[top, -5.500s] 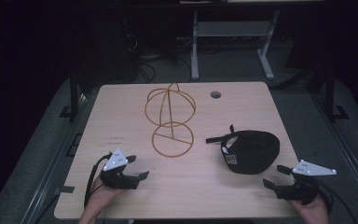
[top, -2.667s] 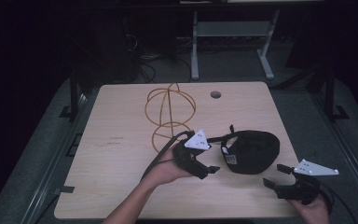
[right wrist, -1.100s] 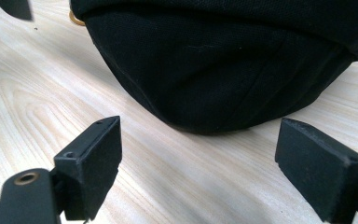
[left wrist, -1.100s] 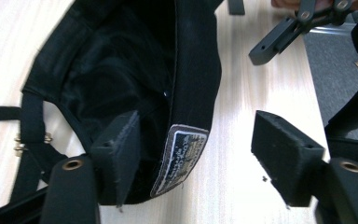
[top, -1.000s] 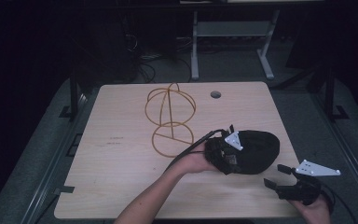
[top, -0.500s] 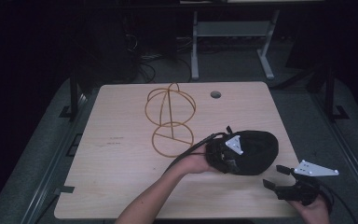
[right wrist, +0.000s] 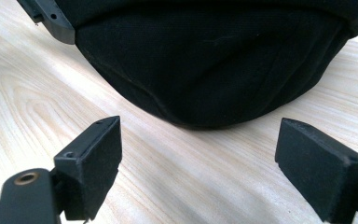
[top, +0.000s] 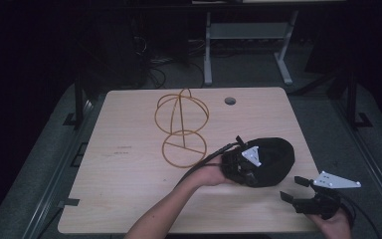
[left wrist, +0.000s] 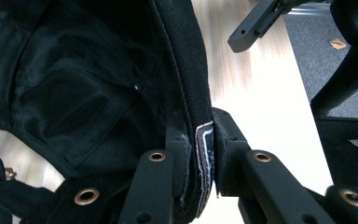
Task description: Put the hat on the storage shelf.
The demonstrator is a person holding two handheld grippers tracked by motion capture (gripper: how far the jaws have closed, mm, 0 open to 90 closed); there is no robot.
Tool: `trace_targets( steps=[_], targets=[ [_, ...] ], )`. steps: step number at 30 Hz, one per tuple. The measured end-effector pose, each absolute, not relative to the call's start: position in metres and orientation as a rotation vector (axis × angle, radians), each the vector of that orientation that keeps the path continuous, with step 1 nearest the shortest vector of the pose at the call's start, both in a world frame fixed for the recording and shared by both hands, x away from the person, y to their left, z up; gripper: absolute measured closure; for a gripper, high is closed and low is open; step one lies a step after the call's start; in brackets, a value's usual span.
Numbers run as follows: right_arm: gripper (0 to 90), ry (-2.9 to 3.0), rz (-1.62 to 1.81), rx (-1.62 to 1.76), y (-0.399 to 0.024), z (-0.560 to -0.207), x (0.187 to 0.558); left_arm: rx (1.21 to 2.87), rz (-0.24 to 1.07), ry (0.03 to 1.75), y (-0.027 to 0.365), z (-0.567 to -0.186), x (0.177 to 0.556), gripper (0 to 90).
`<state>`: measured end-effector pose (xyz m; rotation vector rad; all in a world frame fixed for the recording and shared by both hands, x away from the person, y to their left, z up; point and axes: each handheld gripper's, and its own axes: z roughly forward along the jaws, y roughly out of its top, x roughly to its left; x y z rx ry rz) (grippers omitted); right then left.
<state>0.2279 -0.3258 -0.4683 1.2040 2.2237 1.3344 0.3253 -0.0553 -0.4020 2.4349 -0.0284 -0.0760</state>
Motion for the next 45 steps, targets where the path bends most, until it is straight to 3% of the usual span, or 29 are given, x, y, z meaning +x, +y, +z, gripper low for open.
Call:
trace_targets(
  steps=[24, 45],
  targets=[
    [14.0, 2.221, 1.388, 1.158, -0.323, -0.463, 0.227, 2.308, -0.077, 0.031, -0.046, -0.374, 0.331, 80.7],
    [14.1, 2.167, 1.491, 1.066, -0.31, -0.436, 0.231, 2.162, -0.072, 0.092, -0.025, -0.327, 0.338, 80.8]
  ],
)
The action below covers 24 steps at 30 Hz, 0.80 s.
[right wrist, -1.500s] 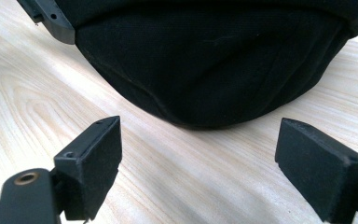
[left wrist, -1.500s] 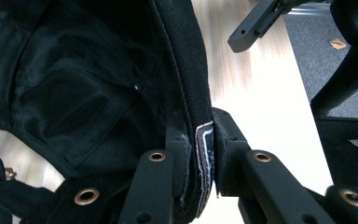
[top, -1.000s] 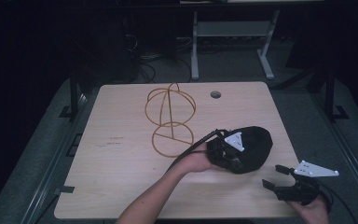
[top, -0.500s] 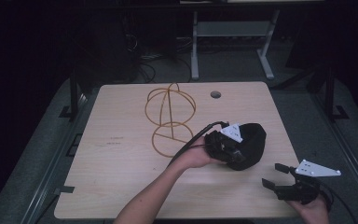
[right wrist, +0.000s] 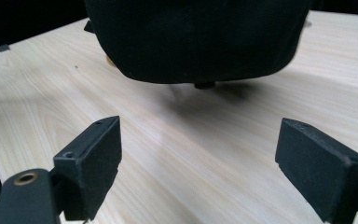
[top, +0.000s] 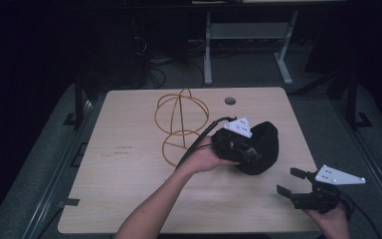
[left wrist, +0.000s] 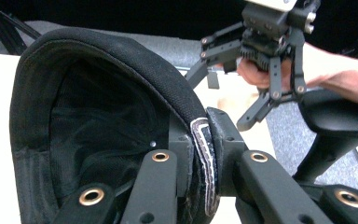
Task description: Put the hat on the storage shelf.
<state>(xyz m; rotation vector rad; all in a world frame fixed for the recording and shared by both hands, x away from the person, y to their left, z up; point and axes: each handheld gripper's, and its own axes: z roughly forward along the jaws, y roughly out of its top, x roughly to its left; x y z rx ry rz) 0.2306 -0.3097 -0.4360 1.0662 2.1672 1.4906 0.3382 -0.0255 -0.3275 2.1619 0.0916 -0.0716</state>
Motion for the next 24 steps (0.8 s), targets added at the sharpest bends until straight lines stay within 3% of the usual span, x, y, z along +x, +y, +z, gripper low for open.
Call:
trace_targets(
  steps=[16, 24],
  targets=[
    [15.8, 2.104, 1.548, 0.964, -0.302, -0.413, 0.246, 2.136, -0.122, 0.068, -0.027, -0.317, 0.338, 80.8],
    [25.4, 2.077, 1.571, 0.934, -0.301, -0.414, 0.251, 2.142, -0.147, 0.002, -0.036, -0.314, 0.33, 81.1]
  ],
)
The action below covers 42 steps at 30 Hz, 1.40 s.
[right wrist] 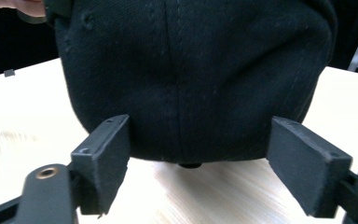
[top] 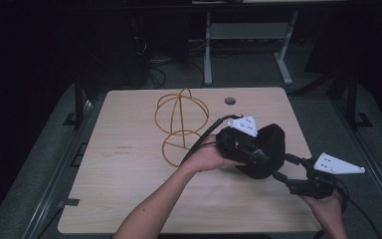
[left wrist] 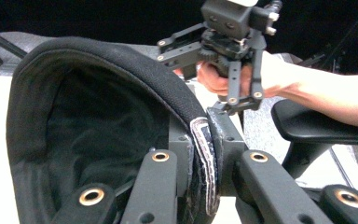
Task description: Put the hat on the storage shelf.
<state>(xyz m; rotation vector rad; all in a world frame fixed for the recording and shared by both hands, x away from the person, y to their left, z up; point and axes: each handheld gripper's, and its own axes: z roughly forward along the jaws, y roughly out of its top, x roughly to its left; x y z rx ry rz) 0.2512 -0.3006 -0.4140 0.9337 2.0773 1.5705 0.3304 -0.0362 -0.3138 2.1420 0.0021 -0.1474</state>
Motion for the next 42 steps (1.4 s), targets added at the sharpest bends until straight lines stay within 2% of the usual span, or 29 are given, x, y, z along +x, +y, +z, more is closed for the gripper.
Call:
trace_targets(
  steps=[2, 4, 5, 7, 8, 9, 10, 11, 12, 14, 16, 17, 19, 26, 28, 36, 38, 42],
  targets=[
    [27.5, 2.074, 1.576, 0.928, -0.301, -0.414, 0.251, 2.145, -0.151, -0.022, -0.039, -0.312, 0.328, 81.1],
    [35.3, 2.071, 1.603, 0.904, -0.301, -0.416, 0.25, 2.149, -0.156, -0.044, -0.043, -0.31, 0.325, 81.2],
    [35.3, 2.071, 1.603, 0.904, -0.301, -0.416, 0.25, 2.148, -0.158, -0.053, -0.045, -0.309, 0.324, 81.2],
    [40.8, 2.077, 1.619, 0.884, -0.301, -0.417, 0.25, 2.154, -0.164, -0.078, -0.048, -0.308, 0.321, 81.2],
    [46.3, 2.079, 1.632, 0.865, -0.302, -0.417, 0.249, 2.159, -0.157, -0.094, -0.051, -0.307, 0.319, 81.3],
    [46.3, 2.079, 1.632, 0.865, -0.302, -0.417, 0.249, 2.159, -0.157, -0.094, -0.051, -0.307, 0.319, 81.3],
    [52.8, 2.078, 1.644, 0.851, -0.302, -0.418, 0.248, 2.161, -0.156, -0.101, -0.053, -0.306, 0.318, 81.4],
    [52.8, 2.078, 1.644, 0.851, -0.302, -0.418, 0.248, 2.161, -0.156, -0.101, -0.053, -0.306, 0.318, 81.4],
    [56.7, 2.08, 1.649, 0.845, -0.302, -0.418, 0.247, 2.158, -0.159, -0.1, -0.053, -0.306, 0.317, 81.4],
    [70.9, 2.079, 1.667, 0.816, -0.303, -0.417, 0.246, 2.158, -0.162, -0.104, -0.053, -0.306, 0.318, 81.4],
    [77.7, 2.076, 1.678, 0.803, -0.303, -0.417, 0.246, 2.159, -0.162, -0.11, -0.052, -0.305, 0.318, 81.5],
    [77.7, 2.076, 1.678, 0.803, -0.303, -0.417, 0.246, 2.159, -0.162, -0.11, -0.052, -0.305, 0.318, 81.5],
    [86.3, 2.077, 1.698, 0.797, -0.303, -0.417, 0.246, 2.158, -0.161, -0.107, -0.05, -0.304, 0.318, 81.5],
    [89.0, 2.074, 1.714, 0.814, -0.305, -0.416, 0.244, 2.168, -0.132, -0.086, -0.04, -0.305, 0.319, 79.7],
    [89.1, 2.071, 1.714, 0.82, -0.306, -0.416, 0.244, 2.177, -0.102, -0.068, -0.037, -0.306, 0.319, 74.9],
    [89.3, 2.078, 1.692, 0.826, -0.306, -0.413, 0.242, 2.213, -0.043, -0.034, -0.028, -0.31, 0.319, 67.5],
    [89.3, 2.075, 1.685, 0.82, -0.306, -0.41, 0.242, 2.224, -0.019, -0.016, -0.025, -0.309, 0.319, 59.8],
    [89.3, 2.069, 1.673, 0.825, -0.309, -0.406, 0.241, 2.228, 0.0, -0.001, -0.019, -0.308, 0.319, 54.0]
  ],
)
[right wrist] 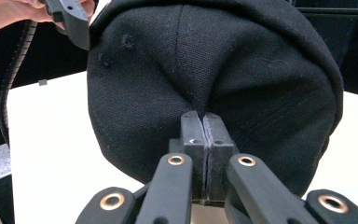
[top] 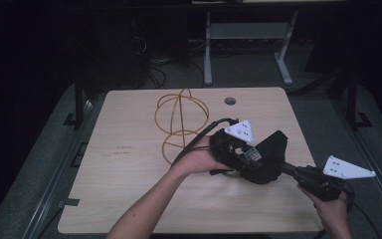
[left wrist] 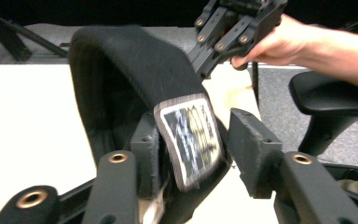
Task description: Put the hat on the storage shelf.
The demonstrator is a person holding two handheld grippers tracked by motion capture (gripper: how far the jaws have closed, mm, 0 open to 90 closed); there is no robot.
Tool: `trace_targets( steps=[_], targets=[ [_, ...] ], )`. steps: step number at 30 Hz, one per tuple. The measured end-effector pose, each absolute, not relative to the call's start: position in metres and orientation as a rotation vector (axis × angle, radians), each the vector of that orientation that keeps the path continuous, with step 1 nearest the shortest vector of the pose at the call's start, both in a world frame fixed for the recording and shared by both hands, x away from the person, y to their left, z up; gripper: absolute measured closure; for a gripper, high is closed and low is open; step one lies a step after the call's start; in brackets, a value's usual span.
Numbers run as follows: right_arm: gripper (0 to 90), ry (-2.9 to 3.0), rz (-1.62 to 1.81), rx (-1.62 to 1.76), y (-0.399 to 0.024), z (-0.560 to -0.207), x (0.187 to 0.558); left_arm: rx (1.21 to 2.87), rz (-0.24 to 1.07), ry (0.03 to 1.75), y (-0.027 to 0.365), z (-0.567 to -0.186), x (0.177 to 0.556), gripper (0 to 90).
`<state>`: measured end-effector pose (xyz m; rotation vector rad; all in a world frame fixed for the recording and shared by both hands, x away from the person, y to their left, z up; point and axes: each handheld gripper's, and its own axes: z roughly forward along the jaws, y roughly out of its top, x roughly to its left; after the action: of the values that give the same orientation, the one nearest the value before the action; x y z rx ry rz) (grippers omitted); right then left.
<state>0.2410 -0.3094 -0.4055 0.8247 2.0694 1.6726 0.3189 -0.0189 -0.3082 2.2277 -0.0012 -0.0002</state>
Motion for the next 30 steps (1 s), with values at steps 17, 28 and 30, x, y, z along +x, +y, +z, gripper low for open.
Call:
trace_targets(
  steps=[17, 28, 30],
  targets=[
    [89.3, 2.108, 1.602, 0.822, -0.318, -0.39, 0.24, 2.244, 0.089, 0.091, 0.02, -0.318, 0.317, 45.5],
    [89.3, 2.125, 1.582, 0.814, -0.318, -0.377, 0.247, 2.251, 0.121, 0.114, 0.043, -0.332, 0.307, 44.6],
    [89.3, 2.128, 1.585, 0.822, -0.318, -0.376, 0.247, 2.249, 0.126, 0.115, 0.047, -0.334, 0.305, 44.5]
  ],
)
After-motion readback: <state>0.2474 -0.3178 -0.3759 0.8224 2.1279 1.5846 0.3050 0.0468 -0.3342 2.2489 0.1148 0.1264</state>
